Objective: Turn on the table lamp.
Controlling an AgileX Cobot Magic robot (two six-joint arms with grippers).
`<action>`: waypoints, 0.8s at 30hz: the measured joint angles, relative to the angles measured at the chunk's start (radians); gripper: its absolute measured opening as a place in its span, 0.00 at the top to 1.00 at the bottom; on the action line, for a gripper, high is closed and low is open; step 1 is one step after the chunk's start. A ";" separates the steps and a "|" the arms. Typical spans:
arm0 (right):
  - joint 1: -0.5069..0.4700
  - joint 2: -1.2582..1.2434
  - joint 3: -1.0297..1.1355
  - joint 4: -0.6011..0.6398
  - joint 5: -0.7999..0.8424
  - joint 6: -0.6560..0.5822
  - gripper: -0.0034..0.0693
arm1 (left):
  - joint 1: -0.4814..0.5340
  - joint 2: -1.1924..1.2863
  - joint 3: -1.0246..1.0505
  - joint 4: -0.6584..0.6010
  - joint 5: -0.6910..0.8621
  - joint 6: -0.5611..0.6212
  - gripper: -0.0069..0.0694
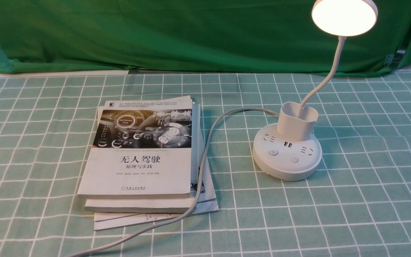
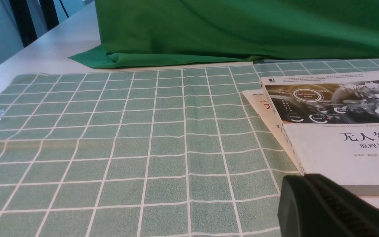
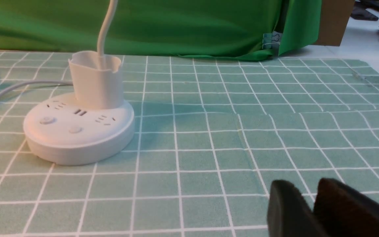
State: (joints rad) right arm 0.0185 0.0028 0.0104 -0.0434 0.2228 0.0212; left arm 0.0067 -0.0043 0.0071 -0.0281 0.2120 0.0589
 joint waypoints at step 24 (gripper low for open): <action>0.000 0.000 0.000 0.000 0.003 0.000 0.63 | 0.000 0.000 0.000 0.000 0.001 0.000 0.88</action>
State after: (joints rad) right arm 0.0185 0.0028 0.0104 -0.0434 0.2255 0.0212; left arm 0.0067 -0.0043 0.0071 -0.0281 0.2129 0.0589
